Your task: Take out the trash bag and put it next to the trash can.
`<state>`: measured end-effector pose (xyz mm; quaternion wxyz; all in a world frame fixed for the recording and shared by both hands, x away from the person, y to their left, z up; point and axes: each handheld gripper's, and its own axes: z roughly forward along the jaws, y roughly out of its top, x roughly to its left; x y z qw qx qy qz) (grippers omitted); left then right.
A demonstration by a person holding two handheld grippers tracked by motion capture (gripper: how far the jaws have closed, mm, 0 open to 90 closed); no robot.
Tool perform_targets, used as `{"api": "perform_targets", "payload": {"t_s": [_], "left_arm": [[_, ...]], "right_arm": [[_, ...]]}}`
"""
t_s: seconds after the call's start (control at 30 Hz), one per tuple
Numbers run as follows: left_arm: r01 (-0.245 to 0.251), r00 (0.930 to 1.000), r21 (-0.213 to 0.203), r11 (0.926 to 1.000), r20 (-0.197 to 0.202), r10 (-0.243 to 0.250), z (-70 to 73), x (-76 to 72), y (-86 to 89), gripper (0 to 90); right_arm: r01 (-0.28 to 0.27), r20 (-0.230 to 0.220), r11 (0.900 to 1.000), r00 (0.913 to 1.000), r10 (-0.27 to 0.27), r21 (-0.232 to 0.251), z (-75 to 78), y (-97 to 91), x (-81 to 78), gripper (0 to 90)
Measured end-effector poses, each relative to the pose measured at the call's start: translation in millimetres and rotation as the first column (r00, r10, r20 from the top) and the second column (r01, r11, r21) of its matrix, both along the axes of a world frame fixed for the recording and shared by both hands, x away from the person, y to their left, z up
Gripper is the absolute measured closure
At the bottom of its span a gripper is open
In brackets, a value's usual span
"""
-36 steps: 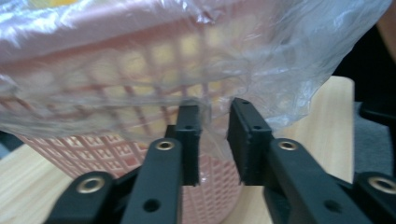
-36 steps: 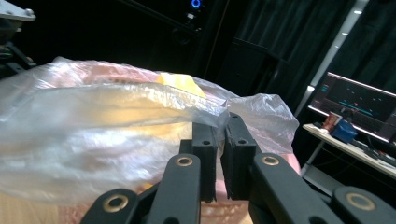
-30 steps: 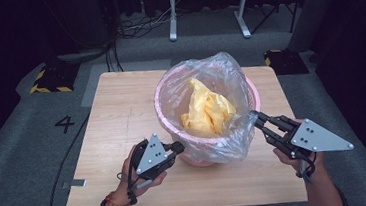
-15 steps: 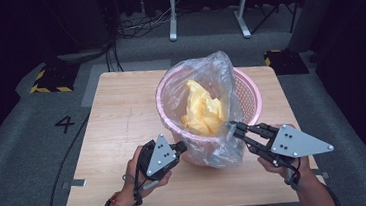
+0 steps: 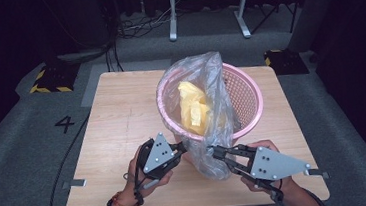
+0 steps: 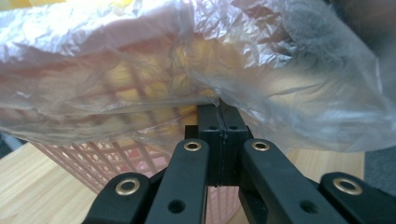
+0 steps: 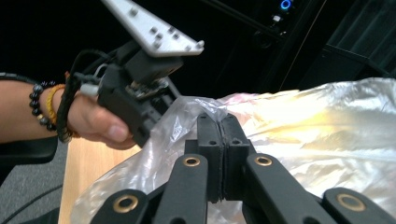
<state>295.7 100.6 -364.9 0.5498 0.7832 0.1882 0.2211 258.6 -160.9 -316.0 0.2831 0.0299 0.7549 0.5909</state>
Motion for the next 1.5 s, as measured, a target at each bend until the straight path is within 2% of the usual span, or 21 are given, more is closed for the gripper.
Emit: {"api": "perform_targets", "payload": {"t_s": [0.13, 0.17, 0.2, 0.3, 0.47, 0.53, 0.6, 0.63, 0.73, 0.77, 0.83, 0.9, 0.97, 1.1, 1.17, 1.2, 1.27, 1.3, 1.43, 1.47, 1.5], "left_arm": [[0.06, 0.9981, -0.065, 0.9961, 0.013, -0.059, -0.2, -5.2, 8.3, 88.3], [0.06, 0.9981, -0.065, 0.9961, 0.013, -0.059, -0.2, -5.2, 8.3, 88.3], [0.062, 0.998, -0.062, 0.9962, 0.018, -0.061, 0.7, -6.5, 10.7, 88.2], [0.097, 0.9951, -0.118, 0.9882, 0.026, -0.095, 4.7, -12.7, 19.6, 87.1], [0.101, 0.9939, -0.137, 0.9853, 0.058, -0.094, 12.9, -20.4, 22.3, 82.2], [0.097, 0.9945, -0.154, 0.9834, 0.055, -0.09, 15.4, -21.4, 21.8, 76.8], [0.09, 0.9951, -0.157, 0.9835, 0.054, -0.083, 16.5, -21.8, 21.1, 71.6], [0.074, 0.9969, -0.172, 0.9824, 0.04, -0.068, 17.6, -21.7, 17.9, 65.2], [0.057, 0.9983, -0.17, 0.9838, 0.014, -0.056, 17.9, -21.4, 13.8, 51.8], [0.04, 0.999, -0.133, 0.9903, 0.026, -0.037, 17.0, -23.4, 7.6, 47.0], [0.035, 0.9993, -0.115, 0.9927, 0.016, -0.034, 16.1, -24.1, 3.2, 45.1], [0.06, 0.9982, -0.104, 0.9927, 0.005, -0.06, 14.2, -25.8, -3.0, 38.1], [0.024, 0.9995, -0.064, 0.9977, 0.02, -0.023, 12.4, -26.4, -11.5, 38.1], [0.003, 1.0, -0.074, 0.9973, -0.009, -0.004, 11.7, -21.4, -14.0, 40.8], [-0.009, 0.9999, -0.074, 0.9972, -0.006, 0.009, 11.7, -20.4, -13.7, 52.7], [-0.015, 0.9999, -0.067, 0.9977, 0.002, 0.015, 11.7, -20.3, -13.0, 52.7], [-0.006, 1.0, -0.048, 0.9988, 0.005, 0.007, 9.1, -16.3, -8.6, 71.2], [-0.001, 1.0, -0.045, 0.999, -0.003, 0.001, 8.0, -14.2, -7.0, 75.2], [0.011, 0.9998, -0.026, 0.9996, 0.018, -0.011, 5.2, -13.6, -6.2, 85.5], [0.002, 0.9988, -0.005, 1.0, 0.049, -0.001, 4.4, -15.2, -7.0, 85.5], [0.006, 0.9976, 0.008, 1.0, 0.07, -0.006, 3.3, -16.4, -6.5, 86.9]], "right_arm": [[-0.039, -0.08, 0.9988, 0.996, 0.041, 0.029, -13.7, 4.1, 7.9, 90.0], [-0.039, -0.08, 0.9988, 0.996, 0.041, 0.029, -13.7, 4.1, 7.9, 90.0], [-0.049, -0.122, 0.9977, 0.991, 0.054, 0.047, -21.5, 4.0, 12.8, 90.0], [-0.053, -0.174, 0.9958, 0.9827, 0.065, 0.075, -30.5, 3.7, 18.9, 90.0], [-0.056, -0.227, 0.9937, 0.9708, 0.077, 0.097, -41.9, 8.2, 28.2, 90.0], [-0.063, -0.247, 0.9925, 0.9651, 0.087, 0.105, -46.2, 11.0, 31.7, 90.0], [-0.058, -0.246, 0.9935, 0.9658, 0.081, 0.098, -48.6, 13.0, 33.1, 90.0], [-0.064, -0.259, 0.9926, 0.9619, 0.089, 0.103, -52.3, 15.1, 35.8, 90.0], [-0.06, -0.259, 0.9938, 0.9623, 0.083, 0.094, -55.7, 17.4, 38.1, 90.0], [-0.069, -0.269, 0.9934, 0.9588, 0.091, 0.092, -59.1, 18.7, 40.9, 90.0], [-0.073, -0.269, 0.9937, 0.9586, 0.094, 0.085, -59.7, 19.0, 41.6, 90.0], [-0.097, -0.277, 0.9938, 0.9547, 0.108, 0.053, -63.8, 20.3, 45.7, 90.0], [-0.107, -0.286, 0.9934, 0.9515, 0.114, 0.042, -68.1, 21.3, 49.2, 90.0], [-0.116, -0.28, 0.993, 0.9527, 0.118, 0.023, -70.1, 22.7, 48.3, 90.0], [-0.11, -0.276, 0.9939, 0.9553, 0.106, -0.001, -75.2, 23.0, 48.0, 90.0], [-0.11, -0.276, 0.9939, 0.9553, 0.106, -0.001, -75.2, 23.0, 48.0, 90.0], [-0.099, -0.273, 0.995, 0.9574, 0.093, -0.009, -77.3, 18.9, 47.5, 88.8], [-0.095, -0.267, 0.9953, 0.9599, 0.087, -0.017, -77.2, 17.3, 46.5, 87.7], [-0.085, -0.25, 0.9955, 0.9655, 0.071, -0.044, -77.1, 13.1, 42.3, 83.1], [-0.078, -0.241, 0.9953, 0.9685, 0.062, -0.057, -76.9, 11.8, 40.6, 80.2], [-0.071, -0.232, 0.9937, 0.9715, 0.049, -0.087, -76.7, 8.9, 36.9, 71.9]]}}
